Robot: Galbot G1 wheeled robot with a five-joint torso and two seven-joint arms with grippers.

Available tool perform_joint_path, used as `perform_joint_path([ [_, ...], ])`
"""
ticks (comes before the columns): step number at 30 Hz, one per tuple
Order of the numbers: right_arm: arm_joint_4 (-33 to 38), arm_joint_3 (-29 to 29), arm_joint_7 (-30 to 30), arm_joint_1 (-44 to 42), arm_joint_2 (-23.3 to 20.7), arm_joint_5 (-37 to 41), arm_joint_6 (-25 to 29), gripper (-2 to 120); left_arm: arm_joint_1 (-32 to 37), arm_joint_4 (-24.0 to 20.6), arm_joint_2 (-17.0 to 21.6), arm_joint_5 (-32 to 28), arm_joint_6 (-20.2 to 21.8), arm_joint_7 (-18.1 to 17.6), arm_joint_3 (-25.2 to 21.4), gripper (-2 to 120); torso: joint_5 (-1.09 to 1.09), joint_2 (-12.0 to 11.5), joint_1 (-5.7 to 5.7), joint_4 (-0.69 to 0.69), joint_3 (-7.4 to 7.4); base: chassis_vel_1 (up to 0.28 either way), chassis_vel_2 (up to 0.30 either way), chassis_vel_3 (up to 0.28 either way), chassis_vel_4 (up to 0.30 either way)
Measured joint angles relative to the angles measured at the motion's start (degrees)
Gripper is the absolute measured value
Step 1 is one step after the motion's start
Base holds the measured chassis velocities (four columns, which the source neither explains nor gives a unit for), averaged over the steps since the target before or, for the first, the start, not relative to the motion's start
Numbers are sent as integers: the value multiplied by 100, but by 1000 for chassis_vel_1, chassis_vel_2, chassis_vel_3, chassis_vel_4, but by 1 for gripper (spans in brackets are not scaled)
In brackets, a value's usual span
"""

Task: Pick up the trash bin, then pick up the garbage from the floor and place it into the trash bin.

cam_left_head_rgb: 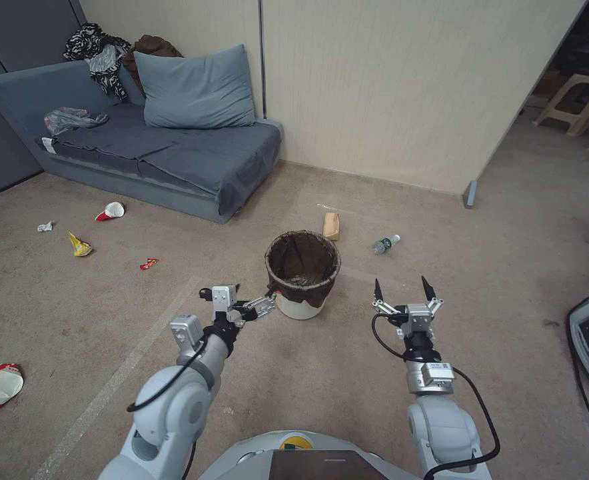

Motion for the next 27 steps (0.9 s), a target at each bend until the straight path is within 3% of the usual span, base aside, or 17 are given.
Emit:
perform_joint_path([
  [4, -5, -18, -13, 14, 1, -24, -18, 100, -464, 247, 255, -643, 16, 227, -54, 100, -1, 0, 0, -3, 0, 0, 0, 0, 0],
  [6, -3, -23, -18, 11, 8, -62, -29, 100, -927, 599, 414, -918, 2, 323, -21, 100, -1, 0, 0, -3, 1, 0, 0, 0, 0],
  [21, -1, -24, -24, -15, 37, -159, -59, 100, -1803, 1474, 515, -1239, -186, 408, 227, 99, -1, 0, 0, -4, 1, 0, 0, 0, 0],
  [27, 5, -14, -38, -28, 103, -257, -114, 100, -2433, 2130, 385, -1368, -299, 412, 519, 94, 0, 0, 0, -3, 1, 0, 0, 0, 0],
])
